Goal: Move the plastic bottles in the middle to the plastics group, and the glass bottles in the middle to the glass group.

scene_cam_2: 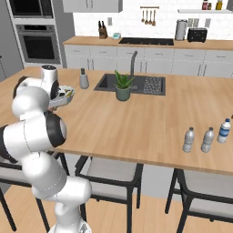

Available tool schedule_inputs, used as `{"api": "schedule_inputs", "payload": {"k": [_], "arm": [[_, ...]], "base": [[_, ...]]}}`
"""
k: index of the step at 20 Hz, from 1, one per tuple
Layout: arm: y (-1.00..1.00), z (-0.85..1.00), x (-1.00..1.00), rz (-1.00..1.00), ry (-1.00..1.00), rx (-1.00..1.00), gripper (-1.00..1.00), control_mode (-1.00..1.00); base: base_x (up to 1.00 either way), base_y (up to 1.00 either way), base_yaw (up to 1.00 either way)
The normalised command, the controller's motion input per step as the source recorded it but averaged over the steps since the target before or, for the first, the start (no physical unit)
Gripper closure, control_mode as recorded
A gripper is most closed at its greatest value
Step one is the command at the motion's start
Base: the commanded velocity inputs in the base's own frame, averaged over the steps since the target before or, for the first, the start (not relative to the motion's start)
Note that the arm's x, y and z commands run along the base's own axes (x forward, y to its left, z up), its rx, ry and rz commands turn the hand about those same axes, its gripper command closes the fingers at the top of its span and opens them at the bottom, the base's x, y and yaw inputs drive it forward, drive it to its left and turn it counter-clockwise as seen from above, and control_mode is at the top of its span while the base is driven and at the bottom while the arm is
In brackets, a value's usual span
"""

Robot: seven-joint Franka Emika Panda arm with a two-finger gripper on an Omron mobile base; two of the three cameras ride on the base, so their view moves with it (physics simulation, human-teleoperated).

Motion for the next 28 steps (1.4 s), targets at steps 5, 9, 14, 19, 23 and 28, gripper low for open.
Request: {"api": "schedule_inputs", "payload": {"k": [5, 9, 14, 19, 23, 28], "arm": [[0.62, 0.0, 0.0, 0.0, -0.01, 0.0, 1.0, -1.0], [0.46, 0.0, 0.0, 0.0, 0.0, 0.0, 1.0, -1.0], [0.19, -0.01, 0.02, -0.05, 0.0, 0.0, 1.0, -1.0], [0.0, 0.0, 0.0, -0.05, 0.0, 0.0, 1.0, -1.0], [0.0, -0.05, 0.0, -0.01, 0.0, 0.0, 1.0, -1.0], [0.0, -0.3, 0.0, 0.0, 0.0, 0.0, 1.0, -1.0]], "base": [[0.0, 0.0, 0.0], [0.0, 0.0, 0.0], [0.0, 0.0, 0.0], [0.0, 0.0, 0.0], [0.0, 0.0, 0.0], [0.0, 0.0, 0.0]]}}
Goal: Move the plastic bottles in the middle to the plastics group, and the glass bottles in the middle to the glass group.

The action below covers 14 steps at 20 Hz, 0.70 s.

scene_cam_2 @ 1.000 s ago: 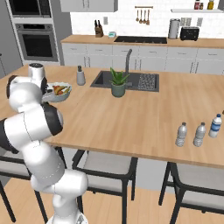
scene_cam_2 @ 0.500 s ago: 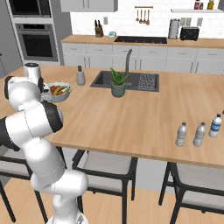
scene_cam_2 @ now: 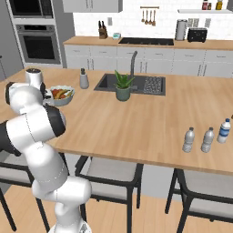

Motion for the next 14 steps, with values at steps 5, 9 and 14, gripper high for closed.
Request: {"api": "schedule_inputs", "payload": {"k": [5, 9, 14], "arm": [[0.0, -0.42, 0.01, 0.0, 0.0, 0.0, 1.0, -1.0], [0.0, -0.09, 0.12, 0.0, 0.0, 0.0, 1.0, -1.0], [0.14, 0.07, 0.24, 0.0, 0.0, -0.01, 1.0, -1.0]], "base": [[0.0, 0.0, 0.0], [0.0, 0.0, 0.0], [0.0, 0.0, 0.0]]}}
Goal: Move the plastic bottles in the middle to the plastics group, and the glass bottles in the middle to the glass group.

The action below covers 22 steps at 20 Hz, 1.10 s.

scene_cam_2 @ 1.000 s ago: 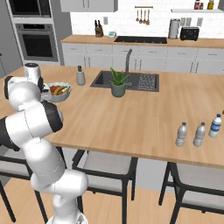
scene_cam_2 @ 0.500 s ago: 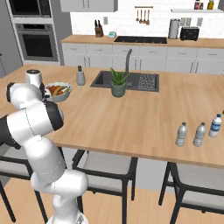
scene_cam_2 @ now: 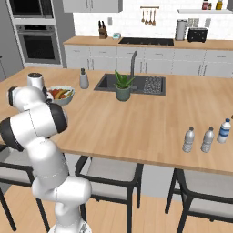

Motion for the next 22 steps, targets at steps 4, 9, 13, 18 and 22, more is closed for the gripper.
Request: {"api": "schedule_inputs", "payload": {"k": [4, 9, 13, 18, 22], "arm": [[0.09, 0.01, 0.14, 0.0, 0.0, 0.0, 1.0, -1.0], [0.01, 0.0, 0.01, 0.0, 0.0, 0.0, 1.0, -1.0], [0.0, -0.24, 0.0, 0.0, 0.0, 0.0, 1.0, -1.0], [0.0, -0.3, 0.0, 0.0, 0.0, 0.0, 1.0, -1.0], [0.0, -0.08, 0.0, 0.0, 0.0, 0.0, 1.0, -1.0]], "base": [[0.0, 0.0, 0.0], [0.0, 0.0, 0.0], [0.0, 0.0, 0.0], [0.0, 0.0, 0.0], [0.0, 0.0, 0.0]]}}
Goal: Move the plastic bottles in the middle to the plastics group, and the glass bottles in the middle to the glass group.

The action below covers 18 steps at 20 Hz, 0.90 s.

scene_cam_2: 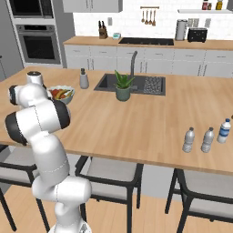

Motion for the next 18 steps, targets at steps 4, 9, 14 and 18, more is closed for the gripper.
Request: {"api": "schedule_inputs", "payload": {"k": [4, 9, 14, 18], "arm": [[0.0, 0.0, 0.0, 0.0, 0.0, 0.0, -1.0, -1.0], [0.0, 0.0, 0.0, 0.0, 0.0, 0.0, -1.0, -1.0], [0.0, 0.17, 0.0, 0.0, -0.03, 0.0, -1.0, -1.0], [0.0, 0.39, 0.0, 0.0, -0.06, 0.0, -1.0, -1.0]], "base": [[0.0, 0.0, 0.0], [0.0, 0.0, 0.0], [0.0, 0.0, 0.0], [0.0, 0.0, 0.0]]}}
